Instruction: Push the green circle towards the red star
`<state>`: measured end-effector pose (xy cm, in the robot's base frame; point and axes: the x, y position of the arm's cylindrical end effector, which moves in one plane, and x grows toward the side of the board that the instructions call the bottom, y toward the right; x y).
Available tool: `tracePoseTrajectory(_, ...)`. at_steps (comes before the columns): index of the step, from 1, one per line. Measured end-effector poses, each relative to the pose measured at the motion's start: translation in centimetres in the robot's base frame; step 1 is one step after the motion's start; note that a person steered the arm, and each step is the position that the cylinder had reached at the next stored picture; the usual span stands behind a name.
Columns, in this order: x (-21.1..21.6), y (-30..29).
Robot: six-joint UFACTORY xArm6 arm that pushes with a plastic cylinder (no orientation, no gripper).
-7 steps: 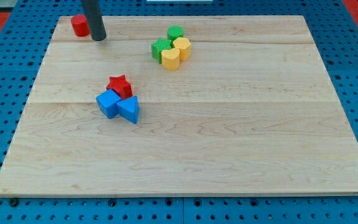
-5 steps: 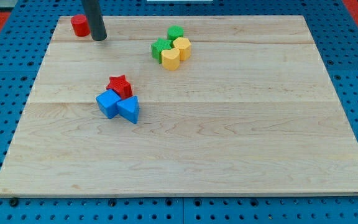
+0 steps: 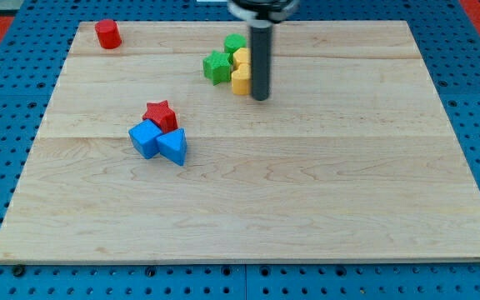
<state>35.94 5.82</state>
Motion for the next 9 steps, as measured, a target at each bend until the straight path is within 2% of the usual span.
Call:
tracePoseTrajectory(1, -5.3, 4.4)
tracePoseTrajectory(2, -10.4, -0.6)
tracePoseTrajectory(3, -11.5, -3.6)
tracePoseTrajectory(5, -5.4, -8.3)
tracePoseTrajectory(6, -11.0, -6.5)
tracePoseTrajectory(7, -12.7, -8.3)
tracePoseTrajectory(9, -5.5, -14.6)
